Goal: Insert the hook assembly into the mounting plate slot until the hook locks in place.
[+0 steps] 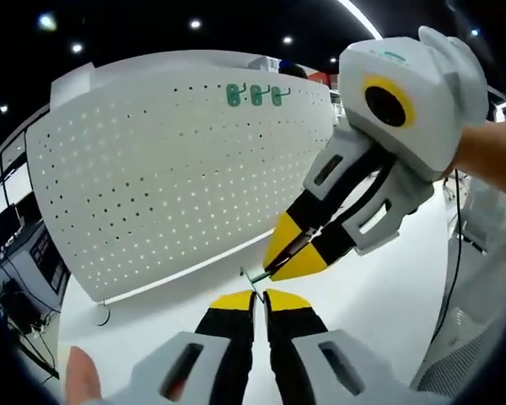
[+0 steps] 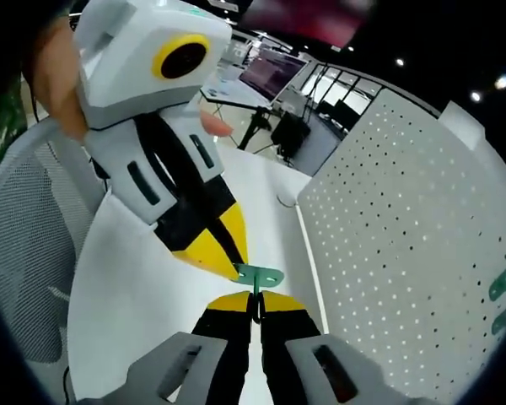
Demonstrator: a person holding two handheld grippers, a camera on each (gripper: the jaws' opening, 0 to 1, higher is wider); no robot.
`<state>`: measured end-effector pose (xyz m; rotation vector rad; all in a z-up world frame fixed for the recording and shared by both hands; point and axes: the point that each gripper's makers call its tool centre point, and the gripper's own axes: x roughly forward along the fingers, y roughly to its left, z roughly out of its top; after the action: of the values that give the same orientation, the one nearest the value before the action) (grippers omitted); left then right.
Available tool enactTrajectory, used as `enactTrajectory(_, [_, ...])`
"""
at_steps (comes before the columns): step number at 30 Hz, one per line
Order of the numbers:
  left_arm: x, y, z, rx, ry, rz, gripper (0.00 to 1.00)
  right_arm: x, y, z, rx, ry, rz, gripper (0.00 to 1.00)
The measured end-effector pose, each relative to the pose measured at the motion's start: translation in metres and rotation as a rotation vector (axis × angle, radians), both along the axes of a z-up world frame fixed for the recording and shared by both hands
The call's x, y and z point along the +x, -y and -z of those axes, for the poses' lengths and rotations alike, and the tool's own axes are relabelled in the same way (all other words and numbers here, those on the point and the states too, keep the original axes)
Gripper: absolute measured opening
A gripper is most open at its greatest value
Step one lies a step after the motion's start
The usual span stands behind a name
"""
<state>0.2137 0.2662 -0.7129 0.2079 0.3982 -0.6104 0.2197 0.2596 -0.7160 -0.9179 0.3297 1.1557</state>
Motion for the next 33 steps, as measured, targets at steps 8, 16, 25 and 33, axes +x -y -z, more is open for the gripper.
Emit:
enactTrajectory(8, [0.001,-0.003,0.0,-0.031,-0.02,-0.022,0.04,0.0,-0.001,-0.001,-0.005,0.011,-0.002,0.02])
enactTrajectory(16, [0.003,-0.006,0.001,-0.096,-0.054,-0.064,0.02,-0.002,-0.003,0.001,-0.015,0.022,-0.005,0.03])
enactTrajectory(25, [0.004,-0.01,0.003,-0.177,-0.109,-0.094,0.01,-0.005,-0.007,-0.002,0.023,0.002,0.005,0.01])
enactTrajectory(33, [-0.001,-0.008,0.011,-0.206,-0.15,-0.095,0.01,0.0,-0.002,-0.009,0.05,0.0,0.034,0.0])
